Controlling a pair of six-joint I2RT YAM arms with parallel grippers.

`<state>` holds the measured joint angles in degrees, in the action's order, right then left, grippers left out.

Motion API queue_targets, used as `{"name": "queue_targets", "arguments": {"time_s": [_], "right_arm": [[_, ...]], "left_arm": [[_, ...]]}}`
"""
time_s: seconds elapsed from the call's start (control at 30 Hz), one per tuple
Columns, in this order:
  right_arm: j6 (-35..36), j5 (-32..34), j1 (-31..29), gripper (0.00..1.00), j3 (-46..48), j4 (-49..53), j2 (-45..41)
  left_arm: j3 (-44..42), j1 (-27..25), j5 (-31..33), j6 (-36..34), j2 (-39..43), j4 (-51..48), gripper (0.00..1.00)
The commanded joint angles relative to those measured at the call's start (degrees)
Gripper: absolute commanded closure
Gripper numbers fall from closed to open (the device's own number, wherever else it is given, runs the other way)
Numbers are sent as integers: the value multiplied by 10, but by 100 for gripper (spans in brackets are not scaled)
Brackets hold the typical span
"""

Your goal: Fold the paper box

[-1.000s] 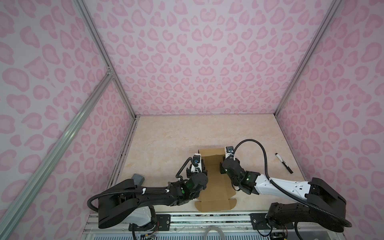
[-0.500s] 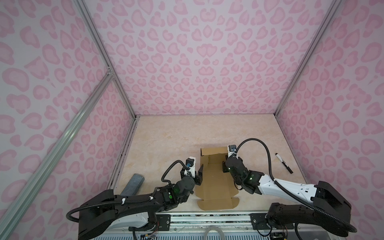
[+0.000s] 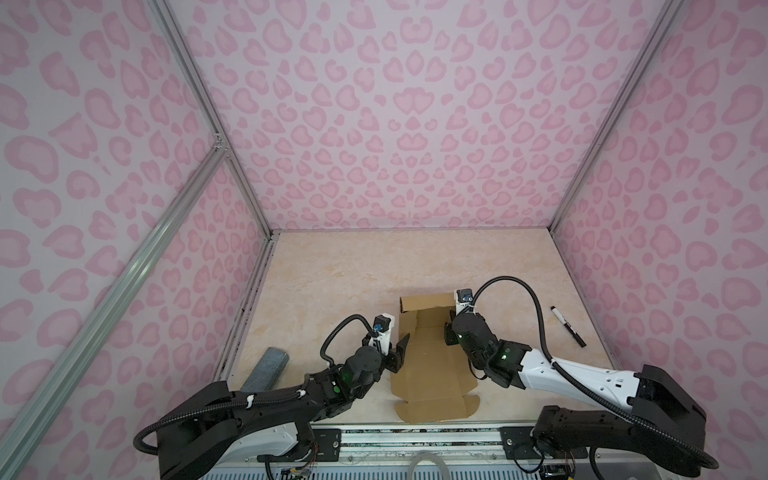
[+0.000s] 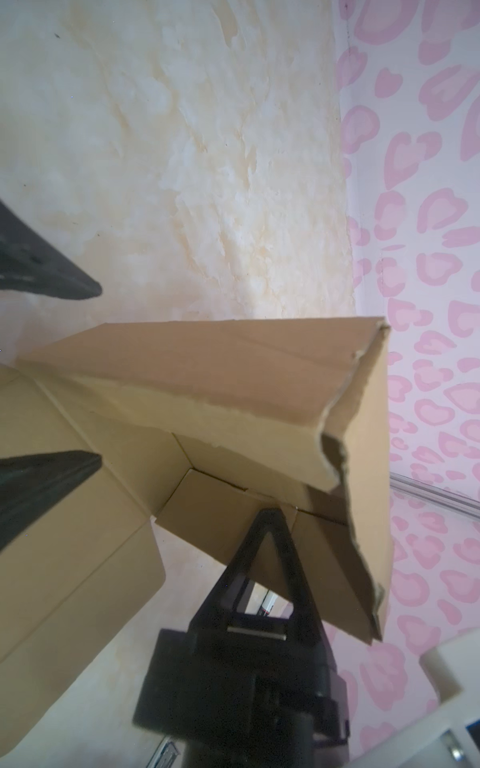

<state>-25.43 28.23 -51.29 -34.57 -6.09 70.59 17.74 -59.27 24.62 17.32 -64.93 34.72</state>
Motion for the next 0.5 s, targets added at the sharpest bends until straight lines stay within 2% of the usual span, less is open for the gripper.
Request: {"name": "queue_targets", "arguments": {"time_s": [0.0,0.13,0.4,0.47], "right_arm": [[-1,-12,-1,100,3,-3,-10],[-7,-8,-11,100,5,0,-22],[-24,5,-30,100,2,17,-24],[-26,9,-34,100,2,18,-22]], "left_arm": [[9,8,-33,3,-11,31,42],[18,12,-29,13,-28,35,52],[50,12,3,30,-55,23,63],[57,12,6,32,-60,16,63]]}}
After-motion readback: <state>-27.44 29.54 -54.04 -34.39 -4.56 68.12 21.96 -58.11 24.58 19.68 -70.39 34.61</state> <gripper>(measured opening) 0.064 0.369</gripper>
